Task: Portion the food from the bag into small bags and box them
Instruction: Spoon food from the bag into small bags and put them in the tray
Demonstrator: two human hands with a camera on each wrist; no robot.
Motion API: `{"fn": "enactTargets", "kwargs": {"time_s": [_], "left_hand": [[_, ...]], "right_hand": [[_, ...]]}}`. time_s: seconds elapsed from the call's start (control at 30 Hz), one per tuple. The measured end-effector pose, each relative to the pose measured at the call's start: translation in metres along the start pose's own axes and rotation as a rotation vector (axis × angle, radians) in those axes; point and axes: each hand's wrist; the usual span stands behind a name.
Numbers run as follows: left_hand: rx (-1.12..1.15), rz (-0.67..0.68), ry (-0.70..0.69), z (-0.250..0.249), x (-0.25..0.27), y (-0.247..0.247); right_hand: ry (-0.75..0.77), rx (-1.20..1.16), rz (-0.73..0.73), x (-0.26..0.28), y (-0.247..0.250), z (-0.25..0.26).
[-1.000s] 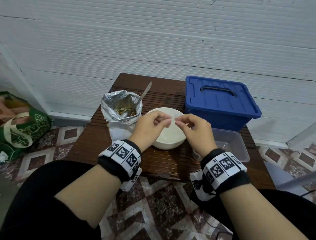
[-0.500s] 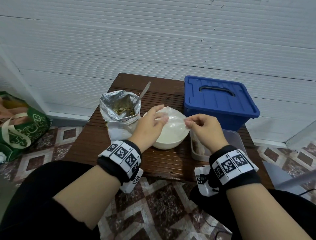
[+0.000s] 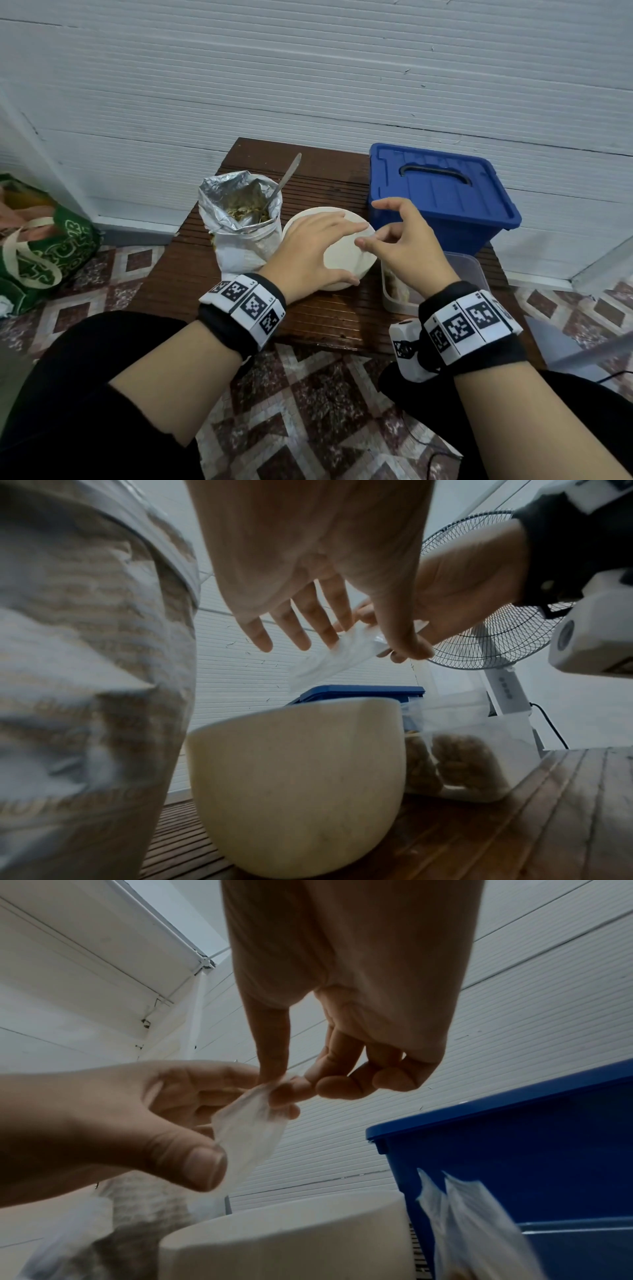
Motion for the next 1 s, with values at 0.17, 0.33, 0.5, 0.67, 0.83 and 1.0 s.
{"fn": "enactTargets", "kwargs": {"time_s": [0.17, 0.33, 0.5, 0.67, 0.83, 1.0], "left_hand": [[0.065, -0.035, 0.027, -0.001, -0.001, 0.003], [0.156, -0.111, 0.078, -0.004, -0.002, 0.005], [0.238, -0.16, 0.125, -0.009, -0.002, 0.007], [0.251, -0.15, 0.137, -0.011, -0.002, 0.008], [0.229, -0.29, 0.065, -0.021, -0.004, 0.015], [0.159, -0.525, -0.013, -0.037, -0.012, 0.043]], "right_hand": [[-0.011, -0.064, 0.022, 0.002, 0.0, 0.001], [-0.042, -0.144, 0.022, 0.001, 0.005, -0.001], [-0.03, -0.096, 0.03, 0.001, 0.006, -0.001], [-0.013, -0.094, 0.016, 0.0, 0.006, -0.001], [-0.023, -0.12, -0.089, -0.002, 0.003, -0.002], [-0.006, -0.096, -0.15, -0.004, -0.003, 0.001]]}}
Point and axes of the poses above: each hand's wrist, its own x-axis away from the middle knuckle, its own y-axis out of the back of the hand, z = x × y, and after that the axes turned 1 degree about -x, right-handed
